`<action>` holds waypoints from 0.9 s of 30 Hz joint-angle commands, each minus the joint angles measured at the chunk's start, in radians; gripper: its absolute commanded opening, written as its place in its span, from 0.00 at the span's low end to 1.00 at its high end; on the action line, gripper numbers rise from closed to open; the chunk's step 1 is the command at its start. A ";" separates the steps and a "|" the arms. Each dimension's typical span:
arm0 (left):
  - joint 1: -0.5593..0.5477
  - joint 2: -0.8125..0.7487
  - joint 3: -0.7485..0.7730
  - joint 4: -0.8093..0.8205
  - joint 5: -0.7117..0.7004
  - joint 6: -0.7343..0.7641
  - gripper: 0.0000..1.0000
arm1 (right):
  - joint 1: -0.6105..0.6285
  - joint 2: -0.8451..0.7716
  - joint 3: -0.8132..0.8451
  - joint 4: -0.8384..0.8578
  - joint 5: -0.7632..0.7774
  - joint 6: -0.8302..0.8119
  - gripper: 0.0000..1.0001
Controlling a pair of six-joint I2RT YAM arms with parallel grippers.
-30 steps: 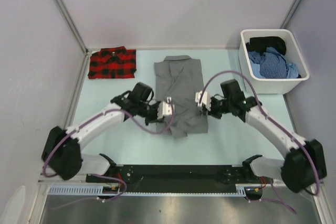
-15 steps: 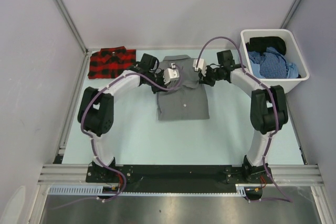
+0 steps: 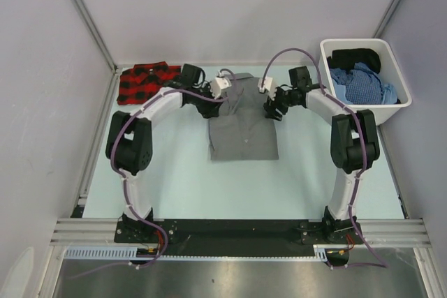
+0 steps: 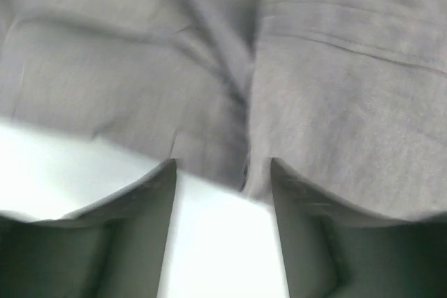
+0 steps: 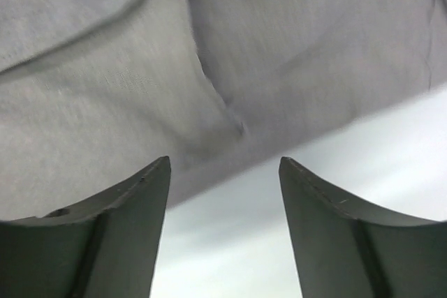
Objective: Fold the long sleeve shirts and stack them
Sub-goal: Fold the shirt
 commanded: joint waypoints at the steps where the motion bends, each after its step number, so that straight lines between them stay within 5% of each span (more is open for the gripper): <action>1: 0.097 -0.136 -0.031 0.011 0.100 -0.274 0.66 | -0.064 -0.101 0.081 -0.130 0.033 0.177 0.70; 6: 0.118 -0.263 -0.263 0.004 0.295 -0.501 0.70 | -0.093 -0.164 0.027 -0.263 -0.046 0.427 0.66; 10: 0.118 -0.250 -0.405 0.104 0.323 -0.656 0.67 | -0.086 -0.159 -0.017 -0.254 -0.171 0.591 0.57; 19: 0.119 -0.106 -0.360 0.235 0.354 -0.856 0.58 | 0.025 -0.104 -0.106 -0.166 -0.153 0.624 0.38; 22: 0.122 -0.072 -0.334 0.273 0.380 -0.900 0.47 | 0.019 -0.040 -0.099 -0.168 -0.108 0.616 0.37; 26: 0.133 -0.086 -0.283 0.276 0.319 -0.870 0.03 | 0.006 0.006 -0.074 -0.177 -0.073 0.599 0.37; 27: 0.133 -0.090 -0.271 0.223 0.287 -0.844 0.01 | 0.006 0.009 -0.071 -0.177 -0.068 0.593 0.37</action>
